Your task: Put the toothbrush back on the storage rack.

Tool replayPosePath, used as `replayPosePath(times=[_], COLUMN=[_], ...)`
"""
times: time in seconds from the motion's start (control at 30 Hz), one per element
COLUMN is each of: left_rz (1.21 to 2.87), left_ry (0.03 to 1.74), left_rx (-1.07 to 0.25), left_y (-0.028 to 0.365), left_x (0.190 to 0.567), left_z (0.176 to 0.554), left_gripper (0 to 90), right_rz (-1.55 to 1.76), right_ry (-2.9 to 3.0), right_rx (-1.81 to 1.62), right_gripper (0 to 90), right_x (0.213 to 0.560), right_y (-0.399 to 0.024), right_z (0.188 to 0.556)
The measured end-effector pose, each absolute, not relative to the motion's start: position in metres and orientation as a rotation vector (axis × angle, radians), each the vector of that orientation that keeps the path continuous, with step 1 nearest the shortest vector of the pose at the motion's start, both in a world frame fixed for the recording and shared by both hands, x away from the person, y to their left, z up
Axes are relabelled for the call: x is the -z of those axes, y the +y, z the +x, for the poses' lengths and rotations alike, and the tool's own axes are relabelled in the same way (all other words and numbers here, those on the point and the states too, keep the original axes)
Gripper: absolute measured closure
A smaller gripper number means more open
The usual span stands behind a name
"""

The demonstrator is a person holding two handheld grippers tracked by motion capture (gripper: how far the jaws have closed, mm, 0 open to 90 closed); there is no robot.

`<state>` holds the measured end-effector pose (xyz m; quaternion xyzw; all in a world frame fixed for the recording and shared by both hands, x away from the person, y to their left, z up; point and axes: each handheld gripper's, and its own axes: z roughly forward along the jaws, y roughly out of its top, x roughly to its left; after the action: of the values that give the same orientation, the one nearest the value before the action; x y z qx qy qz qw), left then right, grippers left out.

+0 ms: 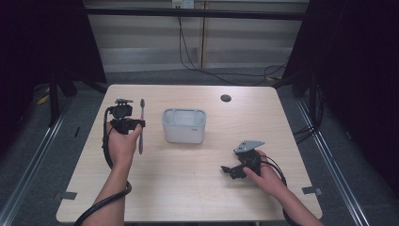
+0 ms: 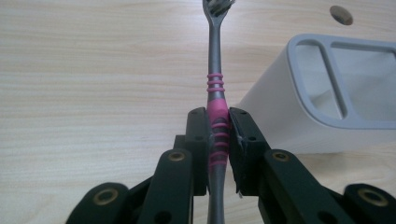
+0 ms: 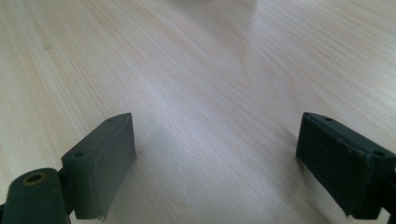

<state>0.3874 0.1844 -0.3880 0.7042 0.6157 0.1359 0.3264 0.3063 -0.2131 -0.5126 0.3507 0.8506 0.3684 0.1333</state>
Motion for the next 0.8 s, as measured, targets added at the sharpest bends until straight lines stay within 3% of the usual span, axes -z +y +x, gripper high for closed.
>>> replayPosePath(times=[0.8], left_rz=[1.750], left_ry=[1.502], left_rx=[-0.451], left_y=[0.181], left_x=[0.368], left_z=[0.387], left_gripper=[79.1], right_rz=[1.017], right_ry=[2.466], right_rx=[-1.068], right_gripper=[11.1], right_x=[0.513], right_y=[-0.213], right_z=[0.306])
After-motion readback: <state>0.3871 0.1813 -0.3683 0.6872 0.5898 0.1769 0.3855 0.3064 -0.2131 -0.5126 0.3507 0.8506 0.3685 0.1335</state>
